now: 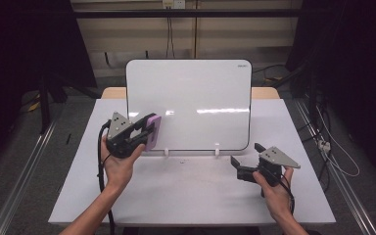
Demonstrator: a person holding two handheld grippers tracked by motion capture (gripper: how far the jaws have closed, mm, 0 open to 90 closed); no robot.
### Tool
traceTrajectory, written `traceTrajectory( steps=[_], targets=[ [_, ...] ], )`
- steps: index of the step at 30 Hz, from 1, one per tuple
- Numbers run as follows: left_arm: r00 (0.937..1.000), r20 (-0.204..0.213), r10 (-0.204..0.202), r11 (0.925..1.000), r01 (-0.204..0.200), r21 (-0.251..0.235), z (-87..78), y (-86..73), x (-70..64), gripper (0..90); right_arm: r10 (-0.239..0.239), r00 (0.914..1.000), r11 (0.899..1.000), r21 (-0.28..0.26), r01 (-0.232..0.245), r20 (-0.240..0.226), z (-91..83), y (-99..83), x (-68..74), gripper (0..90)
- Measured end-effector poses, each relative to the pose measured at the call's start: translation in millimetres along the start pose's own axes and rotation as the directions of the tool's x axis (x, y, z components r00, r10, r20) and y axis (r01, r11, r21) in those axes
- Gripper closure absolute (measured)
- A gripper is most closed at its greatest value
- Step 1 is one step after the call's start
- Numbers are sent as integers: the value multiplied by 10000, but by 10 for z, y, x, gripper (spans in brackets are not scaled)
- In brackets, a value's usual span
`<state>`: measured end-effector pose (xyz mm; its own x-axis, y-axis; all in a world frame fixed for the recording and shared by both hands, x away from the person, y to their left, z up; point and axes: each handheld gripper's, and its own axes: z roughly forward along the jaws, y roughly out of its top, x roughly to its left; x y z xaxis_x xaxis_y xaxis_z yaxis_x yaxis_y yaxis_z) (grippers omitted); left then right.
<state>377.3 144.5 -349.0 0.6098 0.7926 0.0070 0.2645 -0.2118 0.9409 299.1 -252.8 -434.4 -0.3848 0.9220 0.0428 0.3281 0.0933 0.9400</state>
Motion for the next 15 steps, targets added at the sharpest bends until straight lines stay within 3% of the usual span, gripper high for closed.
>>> traceTrajectory(
  steps=[6,12,15],
  targets=[
    [9977,-372,569,9982,-562,193,-32,50,28,651,-119,9992,9995,293,108,373,-110,-96,-104,31],
    [9886,-915,1198,9917,-1148,582,-13,115,80,652,-6,9985,9993,384,-15,541,-201,-162,-192,30],
    [9874,-1064,1171,9916,-1102,682,15,120,119,652,-92,9985,9992,397,71,543,-209,-188,-200,30]
  ],
)
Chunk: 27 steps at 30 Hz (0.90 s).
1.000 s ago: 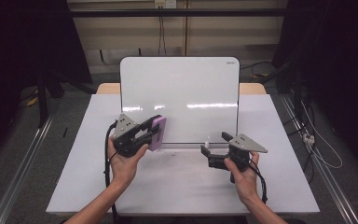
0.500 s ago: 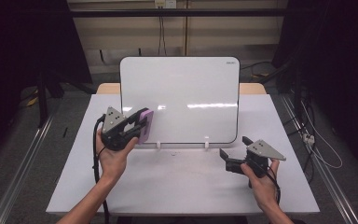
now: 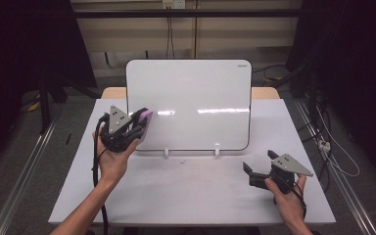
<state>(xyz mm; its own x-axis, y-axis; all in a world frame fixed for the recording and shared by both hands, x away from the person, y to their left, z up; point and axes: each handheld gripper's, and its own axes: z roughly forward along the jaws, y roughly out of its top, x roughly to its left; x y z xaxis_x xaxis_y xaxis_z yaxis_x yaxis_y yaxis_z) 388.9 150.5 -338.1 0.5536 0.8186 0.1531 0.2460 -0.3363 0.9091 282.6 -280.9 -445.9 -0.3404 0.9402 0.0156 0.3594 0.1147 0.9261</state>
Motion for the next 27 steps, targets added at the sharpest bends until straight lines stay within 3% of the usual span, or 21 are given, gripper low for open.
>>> traceTrajectory(
  steps=[4,11,18,22,27],
  targets=[
    [9997,-210,141,9997,-137,202,25,-2,21,652,28,10000,10000,39,-28,-43,16,-13,17,31],
    [9961,-464,750,9957,-723,577,74,26,-14,653,10,10000,10000,44,-10,-75,27,-21,28,31],
    [9936,-635,937,9915,-874,961,148,-10,-42,653,12,10000,10000,65,-11,-73,35,-26,28,31],
    [9910,-698,1138,9847,-1032,1404,207,-39,-78,653,-17,9999,10000,67,18,-104,43,-24,28,31],
    [9854,-727,1541,9772,-1411,1589,260,-91,-150,653,-32,9999,10000,91,32,-107,51,-27,31,31]
  ],
)
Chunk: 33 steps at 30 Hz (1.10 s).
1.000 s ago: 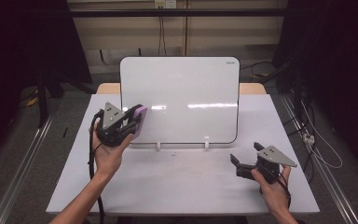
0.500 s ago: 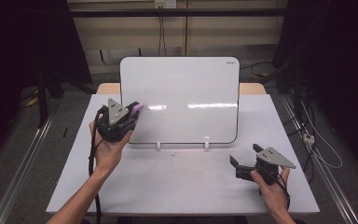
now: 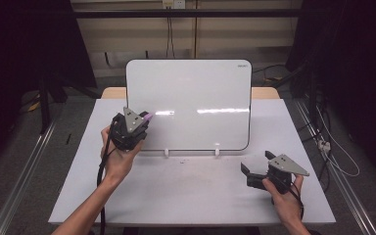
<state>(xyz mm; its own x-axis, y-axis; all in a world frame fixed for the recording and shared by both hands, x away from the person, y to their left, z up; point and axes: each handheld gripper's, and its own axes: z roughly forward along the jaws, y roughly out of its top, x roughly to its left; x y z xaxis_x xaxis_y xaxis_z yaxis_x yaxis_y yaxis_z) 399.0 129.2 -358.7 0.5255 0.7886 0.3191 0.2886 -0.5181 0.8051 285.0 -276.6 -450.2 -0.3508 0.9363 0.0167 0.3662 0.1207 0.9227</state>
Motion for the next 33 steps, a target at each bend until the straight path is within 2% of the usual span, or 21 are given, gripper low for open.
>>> traceTrajectory(
  steps=[3,6,9,14,17,24,27,29,31,33],
  targets=[
    [9996,-175,212,9993,-206,328,43,-29,-47,653,-7,10000,10000,0,7,-11,0,1,1,31],
    [9993,-253,262,9978,-246,611,111,-53,-67,653,14,10000,10000,20,-14,-26,-1,0,4,31],
    [9993,-312,219,9980,-200,605,172,-67,-80,653,14,10000,10000,-8,-14,-19,-4,1,5,31],
    [9975,-413,568,9957,-536,754,206,-56,-143,650,14,10000,10000,-10,-14,10,-4,0,-4,31],
    [9976,-394,564,9959,-534,731,206,-58,-136,646,8,10000,10000,-24,-8,18,-4,1,-6,31],
    [9998,-105,160,9985,-154,529,201,-69,-107,620,32,10000,10000,-41,-32,65,-7,2,-11,32],
    [10000,-5,91,9987,-90,498,195,-75,-95,568,69,10000,10000,-27,-68,55,-3,0,-16,32],
    [9999,125,27,9979,-35,641,197,-74,-100,460,64,10000,10000,-22,-64,58,-1,0,-16,32],
    [9999,112,-1,9988,-5,485,171,-76,-107,434,66,10000,10000,-28,-66,61,-2,0,-14,32],
    [9999,61,-162,9996,160,225,143,-75,-107,349,59,10000,10000,-24,-59,49,-3,0,-14,32]
  ],
)
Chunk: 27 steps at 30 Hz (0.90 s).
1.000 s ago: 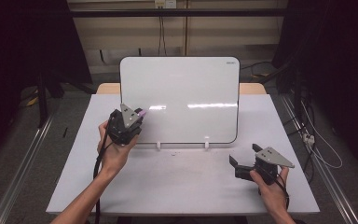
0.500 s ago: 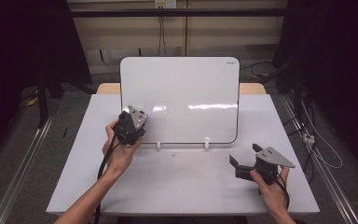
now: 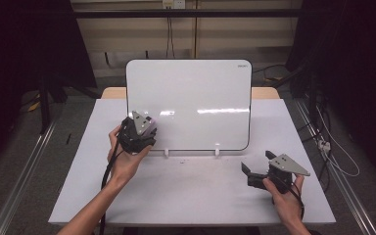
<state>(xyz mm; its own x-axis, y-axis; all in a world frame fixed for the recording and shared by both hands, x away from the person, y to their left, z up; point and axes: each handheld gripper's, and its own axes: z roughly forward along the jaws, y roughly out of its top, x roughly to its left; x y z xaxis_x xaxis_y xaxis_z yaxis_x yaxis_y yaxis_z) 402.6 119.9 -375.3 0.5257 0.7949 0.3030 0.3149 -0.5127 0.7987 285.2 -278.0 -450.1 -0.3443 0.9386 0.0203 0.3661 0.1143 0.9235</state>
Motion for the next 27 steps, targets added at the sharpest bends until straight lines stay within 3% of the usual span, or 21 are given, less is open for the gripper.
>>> traceTrajectory(
  steps=[4,9,11,13,15,16,19,22,23,26,27],
  targets=[
    [9961,824,-304,9995,314,-103,-25,-12,33,206,34,10000,10000,7,-34,-12,1,-1,-3,33],
    [9876,1315,-860,9939,943,-579,-120,-56,67,61,51,10000,10000,23,-51,-31,7,-1,-1,33],
    [9820,1550,-1079,9902,1200,-710,-162,-91,85,54,51,10000,10000,19,-51,-16,6,-1,-2,33],
    [9796,1502,-1337,9868,1455,-708,-209,-124,95,35,47,10000,10000,17,-47,7,3,-1,-5,33],
    [9707,1639,-1758,9785,1905,-787,-254,-164,106,38,50,10000,10000,27,-50,6,2,-2,-7,34],
    [9666,1792,-1835,9757,2013,-870,-275,-185,115,37,56,10000,10000,26,-56,6,1,-3,-7,34],
    [9627,1912,-1912,9694,2158,-1172,-337,-245,139,35,49,10000,10000,26,-49,30,2,-3,-8,36],
    [9480,2068,-2419,9498,2749,-1492,-418,-322,136,49,36,10000,10000,26,-36,13,-5,-3,-8,37],
    [9489,2062,-2389,9515,2711,-1452,-437,-344,132,44,90,10000,10000,18,-90,-14,-7,-3,-9,37],
    [9416,2124,-2614,9445,2949,-1447,-488,-428,125,44,110,9999,9999,21,-110,10,-6,-4,-13,39],
    [9428,2120,-2572,9458,2906,-1451,-497,-457,126,44,113,9999,9999,19,-113,10,-4,-5,-13,39]
  ],
)
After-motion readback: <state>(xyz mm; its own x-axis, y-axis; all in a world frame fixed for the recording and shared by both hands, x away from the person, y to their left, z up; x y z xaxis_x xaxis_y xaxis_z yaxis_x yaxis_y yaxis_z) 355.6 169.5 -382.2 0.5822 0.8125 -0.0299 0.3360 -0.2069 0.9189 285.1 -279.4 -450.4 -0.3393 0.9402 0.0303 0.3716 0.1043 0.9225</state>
